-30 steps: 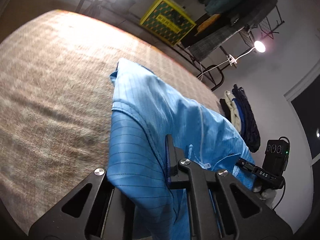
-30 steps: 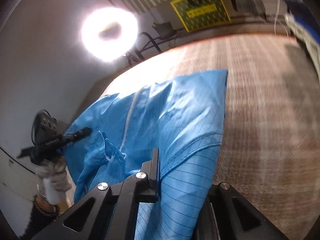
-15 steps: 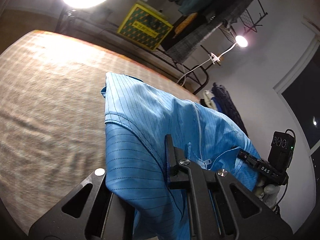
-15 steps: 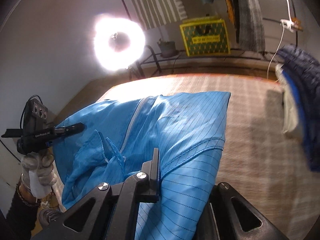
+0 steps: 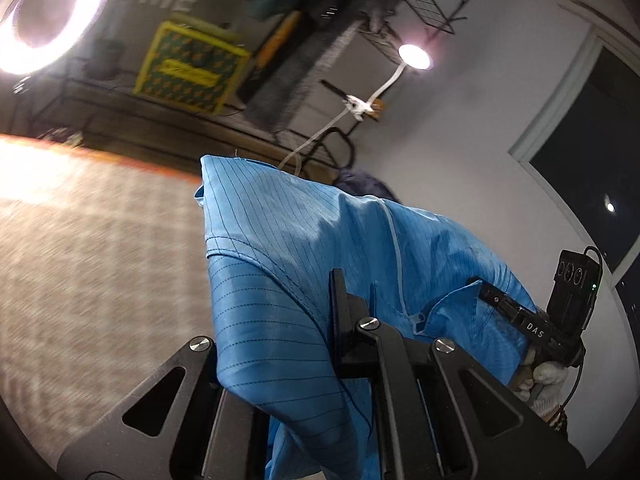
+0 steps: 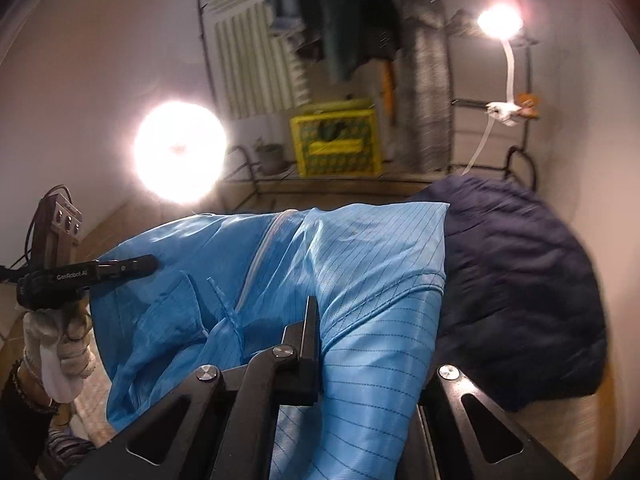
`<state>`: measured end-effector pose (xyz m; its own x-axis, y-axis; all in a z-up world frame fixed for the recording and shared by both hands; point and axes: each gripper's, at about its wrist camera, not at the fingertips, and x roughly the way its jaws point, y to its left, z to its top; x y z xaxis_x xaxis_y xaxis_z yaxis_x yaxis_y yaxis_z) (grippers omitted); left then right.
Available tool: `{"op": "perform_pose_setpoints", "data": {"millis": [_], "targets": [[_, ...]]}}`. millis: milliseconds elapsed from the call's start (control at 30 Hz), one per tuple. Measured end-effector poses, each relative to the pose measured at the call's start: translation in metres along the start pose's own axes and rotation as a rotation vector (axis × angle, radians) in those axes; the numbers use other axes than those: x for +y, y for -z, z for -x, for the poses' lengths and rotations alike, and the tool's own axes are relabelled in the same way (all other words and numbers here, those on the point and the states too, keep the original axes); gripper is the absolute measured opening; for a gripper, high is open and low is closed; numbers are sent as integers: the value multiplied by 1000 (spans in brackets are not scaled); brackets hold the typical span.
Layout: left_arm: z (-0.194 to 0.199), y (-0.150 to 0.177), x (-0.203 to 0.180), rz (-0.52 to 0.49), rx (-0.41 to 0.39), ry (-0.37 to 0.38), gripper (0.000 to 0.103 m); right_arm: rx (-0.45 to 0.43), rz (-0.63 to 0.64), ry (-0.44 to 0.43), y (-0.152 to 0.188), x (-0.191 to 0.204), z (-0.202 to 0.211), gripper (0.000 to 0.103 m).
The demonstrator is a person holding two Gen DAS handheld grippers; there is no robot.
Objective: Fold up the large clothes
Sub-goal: 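Lift the coat with both tools and carry it onto the navy garment pile, then lay the coat on the pile and open both tools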
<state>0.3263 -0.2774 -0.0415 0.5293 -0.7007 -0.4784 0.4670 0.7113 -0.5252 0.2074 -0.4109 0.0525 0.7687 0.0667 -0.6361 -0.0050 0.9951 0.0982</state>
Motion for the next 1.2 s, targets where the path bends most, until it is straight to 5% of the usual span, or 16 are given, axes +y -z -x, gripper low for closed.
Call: {"op": "perform_pose_setpoints", "data": {"millis": [300,533,633,700,833,967,1200], "targets": [[-97,-42,-96,-97,-25,127,3,-75,-40,188,-50,-92,41,3],[-177,-52,-138,-168,-40,117,3,-134,-16,333,-77,-153,48,3],[-224,-42,-128,-199,-28,-10,4,-98,-11,381,-75,-177,19,3],[-259,-29,-99,-124,92,-47,6,-55,-1,433,-67,-191,-10,6],[-289,-13,-51,6,127,-62,31,152,-69,568,-35,-232,-95,26],[-293,-7,-48,-59,121,-52,38,163,-101,518,-8,-250,-119,28],[-300,2,-50,-105,70,-50,46,46,-241,376,20,-285,-116,29]]}}
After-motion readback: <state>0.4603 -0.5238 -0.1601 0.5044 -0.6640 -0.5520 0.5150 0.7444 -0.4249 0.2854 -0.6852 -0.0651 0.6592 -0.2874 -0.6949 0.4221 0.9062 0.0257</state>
